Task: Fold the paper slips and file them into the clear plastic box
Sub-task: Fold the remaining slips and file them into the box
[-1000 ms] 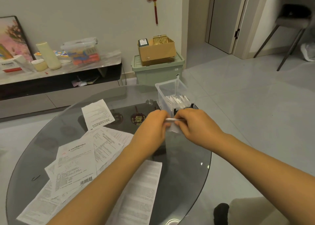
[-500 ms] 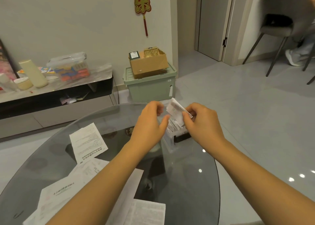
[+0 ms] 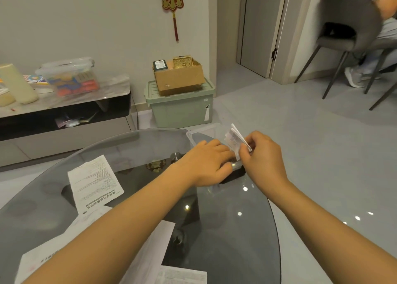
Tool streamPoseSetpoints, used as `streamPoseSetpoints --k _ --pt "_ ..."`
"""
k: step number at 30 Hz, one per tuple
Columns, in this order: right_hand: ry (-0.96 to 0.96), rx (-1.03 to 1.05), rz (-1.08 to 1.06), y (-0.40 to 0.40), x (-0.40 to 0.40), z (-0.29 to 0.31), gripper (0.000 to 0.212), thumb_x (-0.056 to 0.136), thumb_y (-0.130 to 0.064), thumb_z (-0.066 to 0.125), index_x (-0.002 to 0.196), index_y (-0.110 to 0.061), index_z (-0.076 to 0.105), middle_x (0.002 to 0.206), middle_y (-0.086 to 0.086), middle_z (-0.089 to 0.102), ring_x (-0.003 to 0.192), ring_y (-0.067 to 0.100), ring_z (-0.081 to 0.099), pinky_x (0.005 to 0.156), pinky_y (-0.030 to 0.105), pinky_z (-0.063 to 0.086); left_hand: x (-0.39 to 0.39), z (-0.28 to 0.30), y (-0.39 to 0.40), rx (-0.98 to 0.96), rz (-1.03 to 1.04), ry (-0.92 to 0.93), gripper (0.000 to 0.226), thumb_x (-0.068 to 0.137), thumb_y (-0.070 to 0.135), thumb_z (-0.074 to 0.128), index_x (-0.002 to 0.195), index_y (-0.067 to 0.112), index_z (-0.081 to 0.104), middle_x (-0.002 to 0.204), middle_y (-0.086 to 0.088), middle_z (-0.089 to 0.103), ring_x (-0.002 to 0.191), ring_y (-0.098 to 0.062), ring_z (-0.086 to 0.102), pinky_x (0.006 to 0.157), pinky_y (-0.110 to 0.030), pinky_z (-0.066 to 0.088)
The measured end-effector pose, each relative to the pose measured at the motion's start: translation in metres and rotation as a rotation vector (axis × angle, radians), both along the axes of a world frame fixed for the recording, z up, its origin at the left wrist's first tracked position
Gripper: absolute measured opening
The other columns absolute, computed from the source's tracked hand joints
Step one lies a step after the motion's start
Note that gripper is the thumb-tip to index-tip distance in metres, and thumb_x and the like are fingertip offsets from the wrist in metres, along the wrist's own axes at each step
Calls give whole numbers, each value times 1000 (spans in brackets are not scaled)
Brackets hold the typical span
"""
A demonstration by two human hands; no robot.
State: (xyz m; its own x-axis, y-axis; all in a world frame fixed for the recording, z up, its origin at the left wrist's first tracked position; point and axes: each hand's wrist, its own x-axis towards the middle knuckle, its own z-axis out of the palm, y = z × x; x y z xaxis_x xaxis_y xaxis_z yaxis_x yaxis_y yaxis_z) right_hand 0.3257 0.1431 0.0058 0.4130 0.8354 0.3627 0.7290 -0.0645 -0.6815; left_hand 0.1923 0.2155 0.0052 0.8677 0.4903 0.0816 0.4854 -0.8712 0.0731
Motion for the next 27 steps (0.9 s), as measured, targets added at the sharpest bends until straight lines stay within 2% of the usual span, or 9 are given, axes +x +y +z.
streamPoseSetpoints --k 3,8,11,15,19,22,25,27 --pt "-51 -14 -7 -1 -3 2 6 89 -8 51 83 -8 51 84 6 53 68 17 47 51 18 33 0 -2 2 40 -2 -3 71 77 49 4 117 21 56 116 4 54 95 -10 34 76 -26 24" --pt "-204 -86 -41 4 -11 1 16 91 -7 48 90 0 62 92 10 48 74 29 54 65 37 45 -4 -5 -2 61 30 -33 67 77 49 4 99 17 58 98 4 55 85 -10 33 69 -26 13" --pt "-284 -172 -61 12 -15 0 19 90 -7 49 96 -5 67 94 7 50 79 28 57 68 37 47 -7 -6 -5 58 53 -58 66 77 49 4 96 17 59 92 4 56 85 -12 35 71 -27 15" --pt "-455 -307 -127 19 -16 8 19 87 -14 55 100 -21 68 99 0 60 87 21 58 61 27 39 -8 -8 -6 17 61 -92 66 77 48 5 100 18 59 101 5 59 92 -13 39 82 -28 23" --pt "-605 -435 -128 23 -12 12 21 89 -23 54 106 -25 66 108 0 52 102 20 51 71 27 34 -8 -8 -8 -49 84 -127 66 81 52 11 120 20 53 116 3 59 104 -12 42 92 -30 25" --pt "-338 -519 -82 25 -2 13 24 88 -26 55 108 -19 67 112 5 53 101 25 54 71 31 41 -8 -7 -8 -83 113 -121 61 88 51 22 136 19 42 128 -1 55 119 -15 41 101 -33 21" --pt "-146 -533 33 22 3 14 24 83 -16 54 97 -13 73 98 13 66 86 30 62 70 34 51 -9 -5 -8 -81 97 -99 59 89 51 23 139 25 40 134 -1 52 127 -15 37 104 -33 19" --pt "-79 -487 49 17 2 14 23 80 -12 55 92 -11 74 88 13 69 85 31 64 72 34 53 -9 -5 -7 -66 88 -80 60 90 52 20 140 26 41 135 1 52 129 -15 36 104 -34 20"
